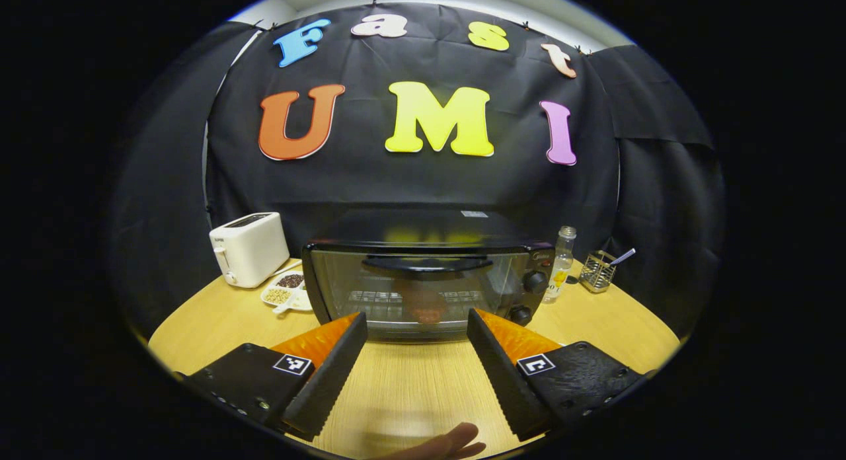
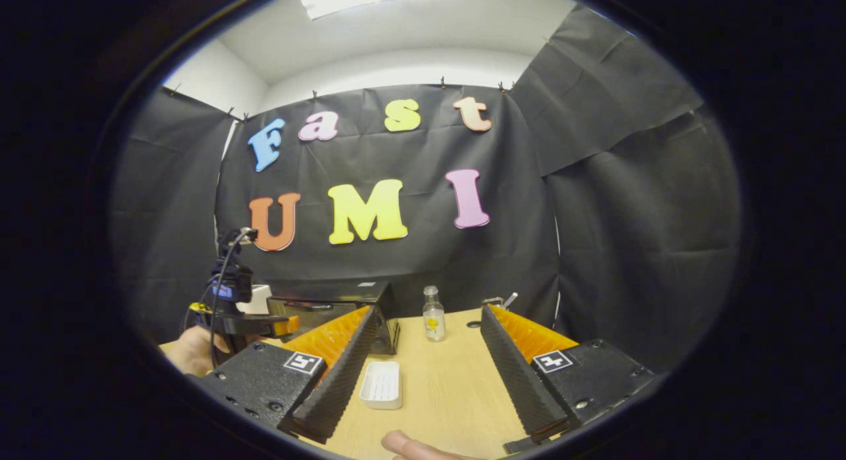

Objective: Open the electric oven with the left hand, put the food in, and close the electric oven.

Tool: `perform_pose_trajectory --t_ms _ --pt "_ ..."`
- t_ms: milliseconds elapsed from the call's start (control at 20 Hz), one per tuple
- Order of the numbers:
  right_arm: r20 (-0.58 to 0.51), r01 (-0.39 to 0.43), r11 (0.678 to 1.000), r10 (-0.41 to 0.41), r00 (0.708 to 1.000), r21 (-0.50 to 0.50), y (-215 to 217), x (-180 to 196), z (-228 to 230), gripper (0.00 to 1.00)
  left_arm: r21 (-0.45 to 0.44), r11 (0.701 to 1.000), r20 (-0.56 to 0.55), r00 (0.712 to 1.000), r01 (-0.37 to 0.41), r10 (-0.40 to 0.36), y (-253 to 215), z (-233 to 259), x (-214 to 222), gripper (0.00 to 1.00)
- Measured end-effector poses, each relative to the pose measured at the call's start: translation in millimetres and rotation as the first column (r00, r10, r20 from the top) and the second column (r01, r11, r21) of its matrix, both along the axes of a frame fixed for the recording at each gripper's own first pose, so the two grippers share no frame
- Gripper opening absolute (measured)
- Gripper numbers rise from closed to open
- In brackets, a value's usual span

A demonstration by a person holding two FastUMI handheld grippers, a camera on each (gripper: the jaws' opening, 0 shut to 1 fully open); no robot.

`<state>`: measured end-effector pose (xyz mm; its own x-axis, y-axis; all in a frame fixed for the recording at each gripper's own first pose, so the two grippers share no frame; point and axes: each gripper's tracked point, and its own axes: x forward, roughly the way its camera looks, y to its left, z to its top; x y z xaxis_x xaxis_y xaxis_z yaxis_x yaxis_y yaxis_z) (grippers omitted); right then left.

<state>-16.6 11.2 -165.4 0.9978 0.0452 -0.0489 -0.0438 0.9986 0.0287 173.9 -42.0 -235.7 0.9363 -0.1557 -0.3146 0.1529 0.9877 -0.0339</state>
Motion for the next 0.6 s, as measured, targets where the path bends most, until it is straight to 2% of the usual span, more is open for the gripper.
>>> perform_pose_trajectory --t_ms 200,300,350,450,500,550,600 --pt "0.009 0.009 1.000 -0.008 1.000 -0.004 1.6 -14.0 13.5 1.00 -0.060 0.998 0.079 0.997 0.008 -0.004 13.1 56.1 -66.6 0.96" --pt "0.024 0.021 1.000 -0.021 0.999 0.005 -0.2 -19.9 25.2 1.00 -0.046 0.999 0.134 0.991 -0.001 0.007 28.0 89.0 -99.1 0.96" --pt "0.028 0.029 1.000 -0.029 0.999 0.009 -1.7 -21.7 30.1 0.96 -0.042 0.999 0.160 0.987 -0.005 0.011 32.7 104.7 -113.7 0.96" --pt "0.030 0.035 0.999 -0.036 0.999 0.023 -5.1 -26.4 42.8 0.96 -0.036 0.999 0.202 0.979 0.003 0.005 36.4 130.2 -141.8 0.95" --pt "0.030 0.035 0.999 -0.036 0.999 0.031 -5.7 -27.7 48.7 1.00 -0.028 1.000 0.225 0.974 0.001 0.005 40.0 141.4 -154.5 0.95" --pt "0.031 0.035 0.999 -0.036 0.999 0.038 -7.5 -29.2 52.6 0.96 -0.010 1.000 0.237 0.971 -0.008 0.010 44.9 146.8 -169.2 0.95" --pt "0.037 0.035 0.999 -0.037 0.999 0.041 -8.7 -31.0 56.8 1.00 0.010 1.000 0.258 0.966 -0.029 0.026 53.2 151.2 -182.4 0.95"
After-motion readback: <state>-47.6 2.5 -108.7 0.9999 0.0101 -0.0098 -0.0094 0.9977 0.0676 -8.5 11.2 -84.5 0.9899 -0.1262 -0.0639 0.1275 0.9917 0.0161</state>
